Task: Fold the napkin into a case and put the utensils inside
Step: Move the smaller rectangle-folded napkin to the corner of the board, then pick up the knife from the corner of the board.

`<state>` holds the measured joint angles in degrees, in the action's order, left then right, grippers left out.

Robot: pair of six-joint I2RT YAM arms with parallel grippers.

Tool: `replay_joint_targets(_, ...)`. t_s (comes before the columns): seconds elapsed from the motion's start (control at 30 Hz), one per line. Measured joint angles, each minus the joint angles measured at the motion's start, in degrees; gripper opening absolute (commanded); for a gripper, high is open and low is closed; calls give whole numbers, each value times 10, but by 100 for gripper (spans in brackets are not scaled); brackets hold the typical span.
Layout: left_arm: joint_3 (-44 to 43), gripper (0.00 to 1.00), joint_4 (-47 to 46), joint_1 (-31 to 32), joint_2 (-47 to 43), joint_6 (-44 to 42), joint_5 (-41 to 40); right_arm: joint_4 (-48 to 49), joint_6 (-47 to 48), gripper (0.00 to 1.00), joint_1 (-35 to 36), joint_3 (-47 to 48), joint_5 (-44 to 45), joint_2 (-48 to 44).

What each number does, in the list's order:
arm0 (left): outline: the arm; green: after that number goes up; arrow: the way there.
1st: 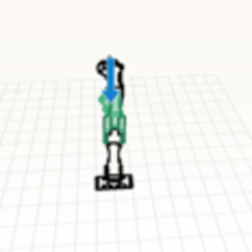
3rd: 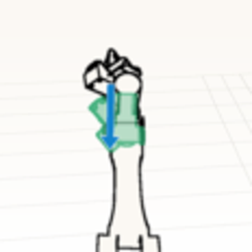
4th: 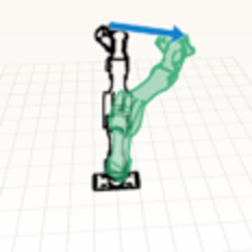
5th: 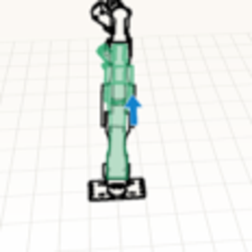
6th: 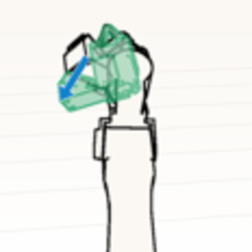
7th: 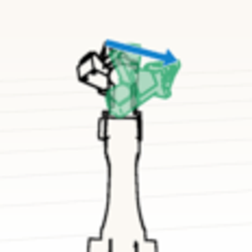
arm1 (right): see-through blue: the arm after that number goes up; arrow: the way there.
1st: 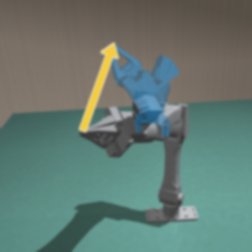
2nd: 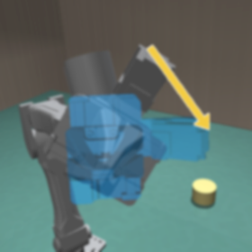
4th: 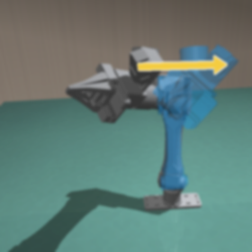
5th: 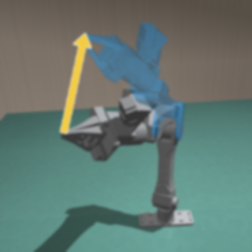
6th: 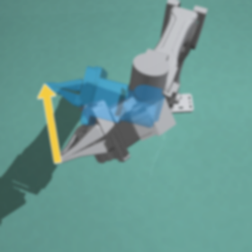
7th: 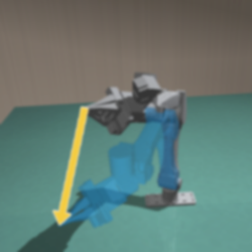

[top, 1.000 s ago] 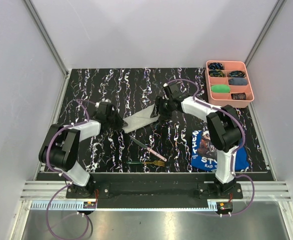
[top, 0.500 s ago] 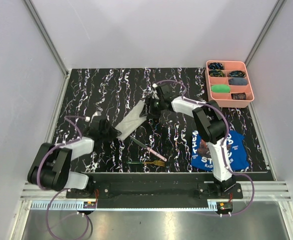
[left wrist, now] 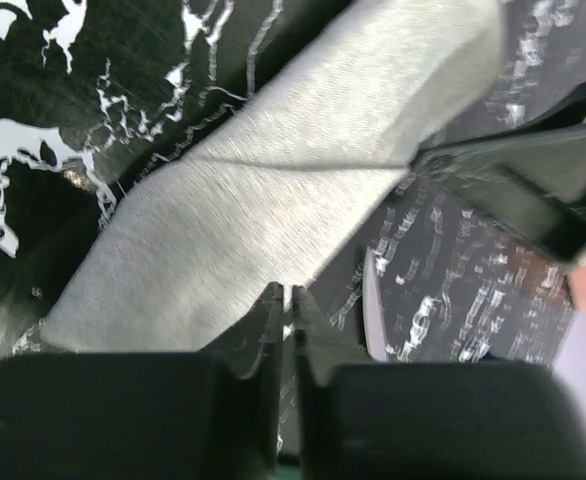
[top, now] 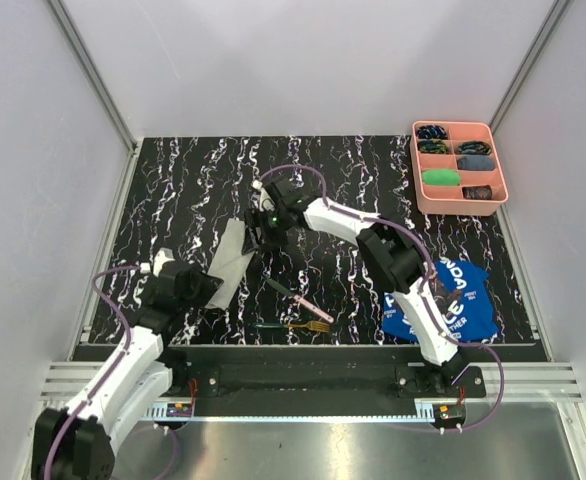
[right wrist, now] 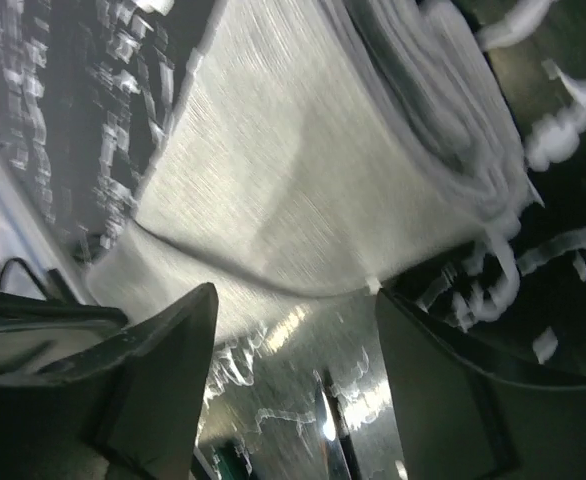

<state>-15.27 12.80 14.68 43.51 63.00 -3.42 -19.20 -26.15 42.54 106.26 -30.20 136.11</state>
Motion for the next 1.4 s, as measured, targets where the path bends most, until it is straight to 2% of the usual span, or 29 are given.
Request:
replay_joint_targets(0.1, 0, 30, 40, 0, -77, -9, 8, -75, 35, 83, -1, 0, 41, -24)
replay_joint_targets(0.2, -2, 38, 61, -1, -147, -29, 25, -158, 85, 83, -6, -10, 101, -73)
replay_joint_targets(0.27, -12, 39, 78, -1, -176, -46, 37, -192, 113, 82, -8, -34, 130, -117)
replay_joint_targets(0.33, -37, 43, 86, -1, -178, -67, 54, -229, 139, 79, -9, -73, 152, -173)
replay_joint_targets(0.5, -115, 45, 82, -1, -98, -114, 133, -282, 170, 70, 3, -189, 176, -275)
replay_joint_targets(0.6, -119, 47, 71, -1, -65, -130, 177, -292, 172, 68, 21, -225, 177, -275)
replay_joint_targets(0.73, -108, 48, 68, -1, -64, -136, 217, -299, 171, 65, 55, -247, 191, -261)
replay_joint_targets(0.97, -105, 50, 69, -1, -70, -137, 236, -286, 170, 52, 83, -242, 226, -216)
replay_joint_targets(1.17, -105, 51, 73, -1, -71, -135, 235, -285, 170, 49, 85, -220, 242, -189)
replay_joint_targets(1.27, -106, 50, 93, -1, -63, -129, 214, -283, 171, 42, 88, -211, 245, -182)
replay_joint_targets(1.3, -108, 50, 104, -1, -57, -126, 206, -281, 172, 35, 89, -211, 246, -182)
replay_joint_targets(1.4, -121, 50, 147, -3, -29, -118, 170, -276, 170, 25, 90, -211, 251, -180)
